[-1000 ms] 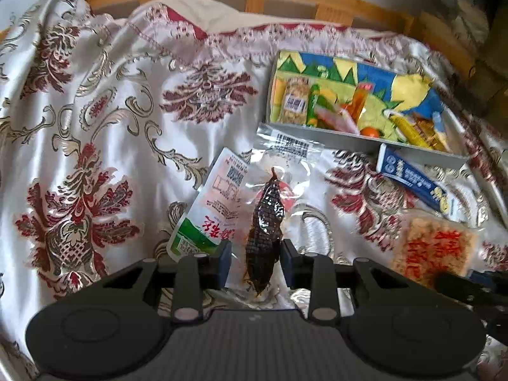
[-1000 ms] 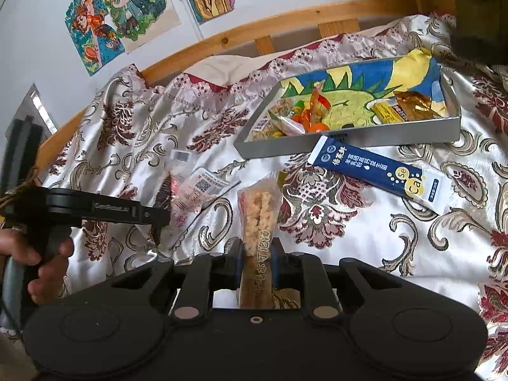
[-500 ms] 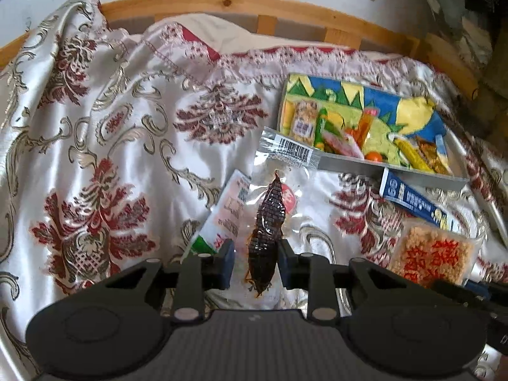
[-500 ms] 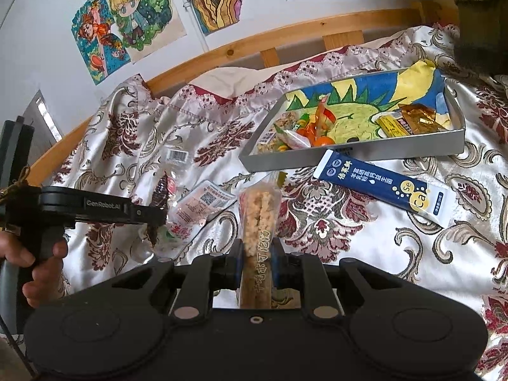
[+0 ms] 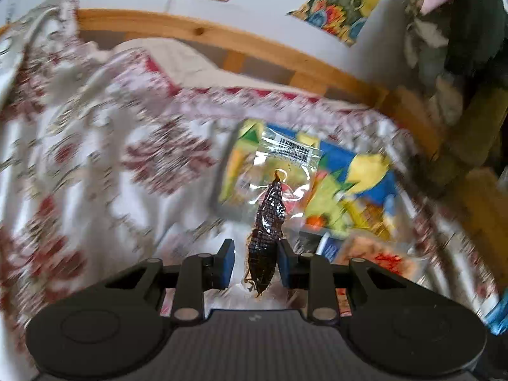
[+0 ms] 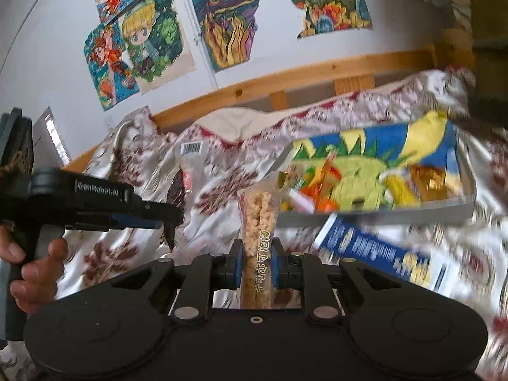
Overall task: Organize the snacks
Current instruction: 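Carry both packets over the dinosaur tray and open both tools to drop them, then lift both tools away from the tray, then move both tools down toward the white milk-powder packet and blue calcium stick, then grasp the white milk-powder packet with the left tool while the right grasps the blue calcium stick, then carry both items over the dinosaur tray and open both tools to drop them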
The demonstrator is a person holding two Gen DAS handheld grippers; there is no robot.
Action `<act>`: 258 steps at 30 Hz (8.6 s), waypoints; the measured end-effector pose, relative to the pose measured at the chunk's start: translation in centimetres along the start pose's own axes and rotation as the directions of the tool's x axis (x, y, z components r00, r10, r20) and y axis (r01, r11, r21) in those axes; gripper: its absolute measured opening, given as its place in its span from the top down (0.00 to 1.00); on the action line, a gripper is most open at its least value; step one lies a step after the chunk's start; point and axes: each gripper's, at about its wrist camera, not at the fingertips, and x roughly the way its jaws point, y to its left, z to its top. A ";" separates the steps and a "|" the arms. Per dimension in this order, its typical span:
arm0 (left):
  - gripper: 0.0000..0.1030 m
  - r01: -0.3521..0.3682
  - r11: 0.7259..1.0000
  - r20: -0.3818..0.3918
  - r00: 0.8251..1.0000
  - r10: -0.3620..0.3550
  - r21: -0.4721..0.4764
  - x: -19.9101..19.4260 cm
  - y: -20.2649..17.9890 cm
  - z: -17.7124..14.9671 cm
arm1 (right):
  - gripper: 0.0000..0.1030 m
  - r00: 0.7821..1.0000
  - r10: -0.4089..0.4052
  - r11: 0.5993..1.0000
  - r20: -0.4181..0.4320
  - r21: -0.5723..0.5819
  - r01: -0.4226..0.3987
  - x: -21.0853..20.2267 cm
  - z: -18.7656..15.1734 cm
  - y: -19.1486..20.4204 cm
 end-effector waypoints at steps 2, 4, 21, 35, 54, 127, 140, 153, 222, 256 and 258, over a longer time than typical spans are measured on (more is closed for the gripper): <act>0.70 0.039 0.999 0.008 0.999 -0.039 -0.015 1.7 -0.8 1.6 | 0.82 0.999 -0.016 1.000 0.028 0.007 0.016 0.9 1.4 -1.3; 0.70 0.057 0.998 0.009 0.998 -0.057 -0.023 3.9 -1.6 2.9 | 0.82 0.998 -0.039 0.999 0.058 0.025 0.037 1.8 2.8 -3.0; 0.69 0.069 0.997 -0.127 0.990 -0.065 0.027 19.4 -9.1 4.6 | 0.82 0.979 -0.203 0.928 0.022 0.323 0.185 8.1 4.8 -14.9; 0.39 -0.054 0.996 -0.105 0.993 0.062 0.078 18.8 -11.1 4.3 | 0.54 0.952 -0.307 0.921 -0.008 0.249 0.299 7.7 5.0 -14.7; 0.01 -0.179 0.984 0.225 0.959 0.171 0.016 2.0 -10.2 0.6 | 0.01 0.924 -0.295 0.954 0.243 0.125 0.271 -4.0 5.5 -8.8; 0.00 -0.369 0.879 -0.078 0.909 0.409 0.303 -3.4 -0.7 -7.9 | 0.01 0.996 -0.092 0.973 -0.014 -0.214 0.087 -6.0 -0.8 -2.6; 0.00 -0.288 0.841 -0.101 0.923 0.371 0.458 4.0 1.6 -6.7 | 0.04 0.960 -0.214 0.917 -0.182 -0.376 0.133 6.0 -2.3 -5.5; 0.04 -0.197 0.920 -0.234 0.929 0.286 0.340 8.0 3.9 -5.7 | 0.26 0.951 -0.169 0.953 -0.258 -0.288 0.091 10.0 -2.6 -7.0; 0.57 0.075 0.997 -0.002 0.997 -0.075 -0.019 5.7 -6.8 0.5 | 0.61 0.976 -0.216 0.976 0.029 -0.031 0.217 1.9 3.3 -7.1; 0.18 0.012 0.999 -0.028 1.000 -0.011 0.048 15.0 -12.8 3.9 | 0.14 0.927 -0.376 0.902 -0.001 0.230 0.366 5.9 4.9 -16.3; 0.12 0.003 0.998 0.032 0.999 -0.005 0.059 12.4 -12.9 3.1 | 0.10 0.925 -0.379 0.907 0.020 0.207 0.367 3.7 4.7 -15.2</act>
